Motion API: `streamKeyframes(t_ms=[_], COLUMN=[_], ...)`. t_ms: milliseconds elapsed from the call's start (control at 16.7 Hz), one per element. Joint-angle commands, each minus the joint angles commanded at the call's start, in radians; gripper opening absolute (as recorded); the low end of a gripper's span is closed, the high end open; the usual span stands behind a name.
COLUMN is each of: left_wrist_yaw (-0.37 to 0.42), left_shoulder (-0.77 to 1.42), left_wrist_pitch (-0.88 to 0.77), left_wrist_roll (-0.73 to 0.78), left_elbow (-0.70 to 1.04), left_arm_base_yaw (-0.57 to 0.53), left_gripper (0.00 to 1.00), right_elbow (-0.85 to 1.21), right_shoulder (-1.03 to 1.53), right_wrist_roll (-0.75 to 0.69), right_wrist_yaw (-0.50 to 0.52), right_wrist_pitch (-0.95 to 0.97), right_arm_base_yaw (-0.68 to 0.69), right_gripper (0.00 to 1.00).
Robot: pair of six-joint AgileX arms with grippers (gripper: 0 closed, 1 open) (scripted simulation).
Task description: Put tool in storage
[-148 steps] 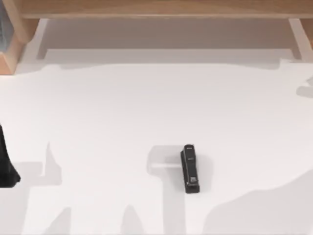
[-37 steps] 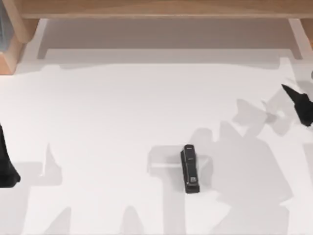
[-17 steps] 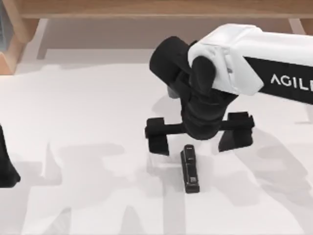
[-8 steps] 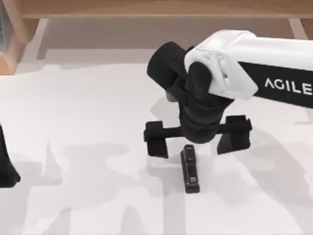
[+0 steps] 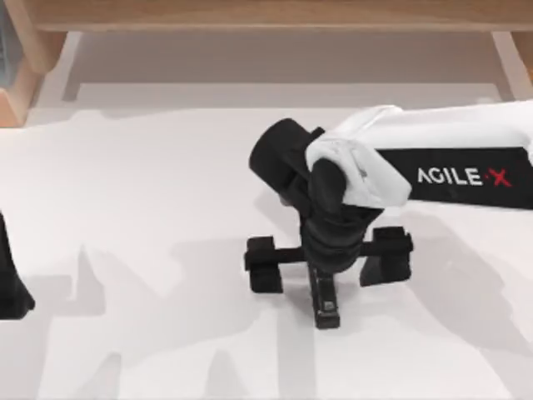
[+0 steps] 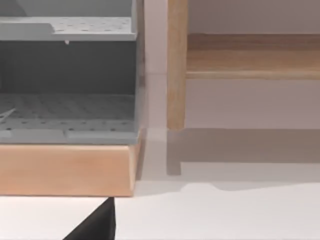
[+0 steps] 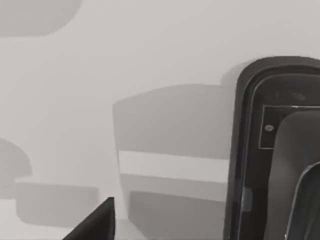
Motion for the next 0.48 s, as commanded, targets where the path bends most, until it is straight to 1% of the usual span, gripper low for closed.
streamKeyframes(t_ms=[180,480], left_wrist_yaw=[0.000,0.000], left_shoulder=[0.000,0.000], left_wrist_pitch=[0.000,0.000], left_wrist_roll=[0.000,0.000], left_elbow=[0.000,0.000], left_arm_base_yaw=[0.000,0.000], left_gripper=[1.00,1.00], right_elbow=[0.000,0.000], right_shoulder=[0.000,0.000], right_wrist_roll=[0.000,0.000], right_wrist_yaw=[0.000,0.000], right_wrist_pitch=[0.000,0.000], right_arm_base_yaw=[0.000,0.000], right_gripper=[1.00,0.62])
